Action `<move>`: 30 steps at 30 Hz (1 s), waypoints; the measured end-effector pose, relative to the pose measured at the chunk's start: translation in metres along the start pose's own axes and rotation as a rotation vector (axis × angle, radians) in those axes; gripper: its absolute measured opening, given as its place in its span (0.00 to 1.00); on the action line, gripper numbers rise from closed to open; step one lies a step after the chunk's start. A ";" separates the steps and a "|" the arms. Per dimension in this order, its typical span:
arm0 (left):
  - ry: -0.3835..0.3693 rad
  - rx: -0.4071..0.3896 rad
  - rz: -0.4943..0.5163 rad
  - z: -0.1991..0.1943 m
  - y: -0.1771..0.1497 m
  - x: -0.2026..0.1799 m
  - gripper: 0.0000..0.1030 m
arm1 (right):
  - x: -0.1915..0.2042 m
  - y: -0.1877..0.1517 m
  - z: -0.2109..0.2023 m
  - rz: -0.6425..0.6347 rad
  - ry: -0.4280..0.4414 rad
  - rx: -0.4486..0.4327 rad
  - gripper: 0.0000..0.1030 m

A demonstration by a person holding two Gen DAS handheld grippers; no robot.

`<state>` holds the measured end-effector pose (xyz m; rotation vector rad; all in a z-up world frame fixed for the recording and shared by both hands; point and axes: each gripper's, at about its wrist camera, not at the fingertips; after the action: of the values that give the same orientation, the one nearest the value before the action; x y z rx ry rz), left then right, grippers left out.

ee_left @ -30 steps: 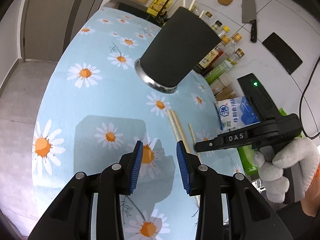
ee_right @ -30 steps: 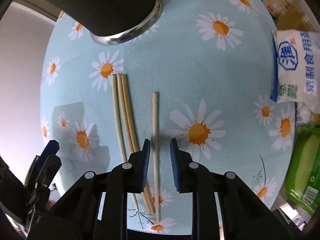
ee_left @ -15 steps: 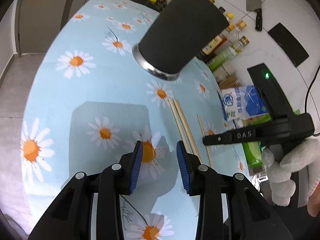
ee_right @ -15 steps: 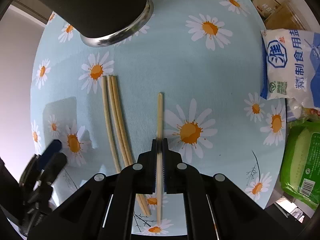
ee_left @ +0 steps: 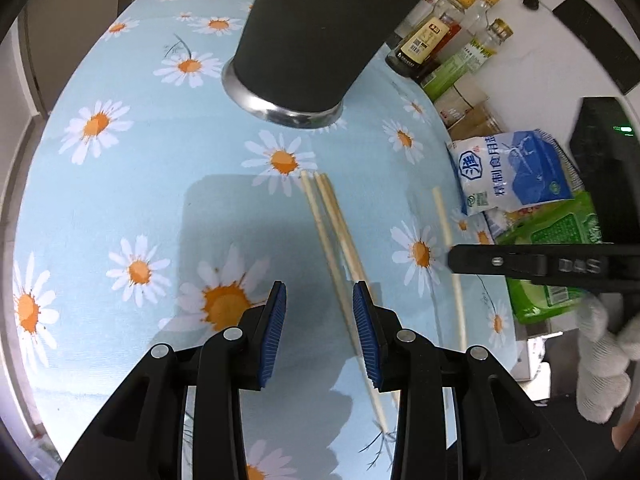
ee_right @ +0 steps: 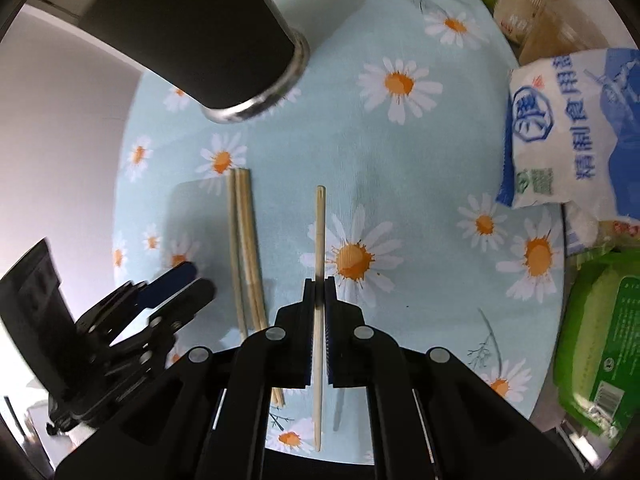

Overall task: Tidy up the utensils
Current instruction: 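Lift the chopstick with the right tool while the left tool grasps another chopstick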

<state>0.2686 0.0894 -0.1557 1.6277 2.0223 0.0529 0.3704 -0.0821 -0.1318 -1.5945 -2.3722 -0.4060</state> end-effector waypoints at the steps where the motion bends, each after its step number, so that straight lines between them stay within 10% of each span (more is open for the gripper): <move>1: 0.042 0.001 -0.002 0.000 0.002 -0.005 0.32 | -0.002 -0.001 -0.004 -0.013 0.011 -0.010 0.05; 15: 0.317 0.106 -0.015 0.024 0.009 -0.039 0.26 | -0.015 -0.008 -0.033 -0.124 0.266 -0.042 0.05; 30: 0.429 0.281 0.062 0.050 0.034 -0.061 0.26 | -0.029 -0.022 -0.035 -0.136 0.439 -0.065 0.05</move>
<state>0.3284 0.0280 -0.1628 1.9894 2.3833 0.1579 0.3622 -0.1282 -0.1120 -1.2161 -2.1467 -0.7797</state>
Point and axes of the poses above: each gripper's, at about its wrist camera, not at the fingertips, and z roughly the way its jaws point, x to its left, y to its top, and after that the axes turned 2 degrees about y, right-handed
